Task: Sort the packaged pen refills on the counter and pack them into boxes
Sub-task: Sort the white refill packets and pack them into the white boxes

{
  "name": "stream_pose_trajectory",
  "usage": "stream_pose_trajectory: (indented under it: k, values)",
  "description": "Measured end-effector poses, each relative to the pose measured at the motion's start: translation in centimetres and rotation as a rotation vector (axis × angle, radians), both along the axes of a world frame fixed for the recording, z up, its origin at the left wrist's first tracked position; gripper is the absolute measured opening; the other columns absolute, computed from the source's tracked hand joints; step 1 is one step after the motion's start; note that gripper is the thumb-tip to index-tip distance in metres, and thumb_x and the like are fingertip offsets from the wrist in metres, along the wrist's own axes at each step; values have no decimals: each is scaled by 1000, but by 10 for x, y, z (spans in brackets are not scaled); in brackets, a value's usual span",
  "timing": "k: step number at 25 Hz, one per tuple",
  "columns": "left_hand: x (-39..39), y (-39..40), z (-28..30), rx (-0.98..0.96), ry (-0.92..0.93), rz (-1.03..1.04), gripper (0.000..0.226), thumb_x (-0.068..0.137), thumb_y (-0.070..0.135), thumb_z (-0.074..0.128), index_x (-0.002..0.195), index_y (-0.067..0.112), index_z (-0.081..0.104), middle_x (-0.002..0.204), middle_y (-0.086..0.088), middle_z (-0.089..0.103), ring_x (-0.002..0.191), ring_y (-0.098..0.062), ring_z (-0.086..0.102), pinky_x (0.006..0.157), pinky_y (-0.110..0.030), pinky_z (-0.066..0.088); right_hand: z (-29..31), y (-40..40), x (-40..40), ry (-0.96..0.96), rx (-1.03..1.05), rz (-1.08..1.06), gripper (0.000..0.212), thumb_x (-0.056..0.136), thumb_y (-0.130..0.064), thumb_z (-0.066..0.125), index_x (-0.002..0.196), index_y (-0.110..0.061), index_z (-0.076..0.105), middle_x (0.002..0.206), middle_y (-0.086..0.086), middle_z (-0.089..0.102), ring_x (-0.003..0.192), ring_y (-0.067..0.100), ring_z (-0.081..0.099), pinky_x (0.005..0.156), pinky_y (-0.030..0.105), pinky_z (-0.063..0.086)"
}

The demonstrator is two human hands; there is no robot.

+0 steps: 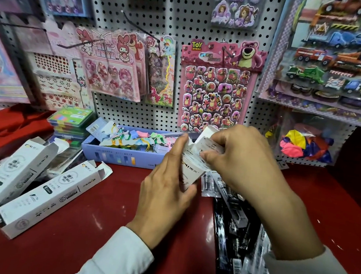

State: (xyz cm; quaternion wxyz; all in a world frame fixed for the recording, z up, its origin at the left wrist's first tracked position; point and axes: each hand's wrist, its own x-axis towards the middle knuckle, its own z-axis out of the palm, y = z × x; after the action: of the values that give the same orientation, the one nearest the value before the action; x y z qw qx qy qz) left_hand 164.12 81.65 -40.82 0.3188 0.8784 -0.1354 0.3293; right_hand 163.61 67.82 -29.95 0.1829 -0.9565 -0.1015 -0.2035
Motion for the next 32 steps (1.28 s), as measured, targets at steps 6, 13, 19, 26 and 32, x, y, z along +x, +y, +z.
stream_pose_trajectory:
  k: [6,13,19,26,32]
  values:
    - [-1,-4,-2,19,-38,35,111,59,26,83,150,33,21,117,3,69,96,-13,53,75,-24,39,-6,10,-10,-16,-87,-30,18,85,-24,61,71,-18,52,64,-3,38,75,29,47,63,31,27]
    - [9,0,-6,-238,134,35,114,55,35,79,152,35,19,89,22,51,93,-10,46,75,-17,32,-6,3,-1,241,73,116,38,94,-29,56,60,-14,46,57,-1,44,68,25,48,56,33,34]
    - [11,-6,-11,-448,222,-159,75,55,20,77,116,44,42,94,12,68,81,-7,67,70,-34,55,-4,7,-8,-99,-34,-81,12,86,-28,62,86,-18,68,80,6,65,82,34,61,64,34,43]
    - [10,-8,-14,-448,204,-140,63,54,20,73,107,37,43,85,7,67,73,-15,64,63,-36,53,-8,8,-1,-63,-38,-92,12,87,-31,63,92,-24,71,84,3,68,89,31,62,63,32,36]
    - [8,-6,-14,-426,197,-150,58,53,25,70,103,36,42,80,7,65,70,-17,62,60,-36,52,0,3,-3,96,-53,-29,12,85,-26,60,77,-20,66,74,4,62,80,32,60,63,31,41]
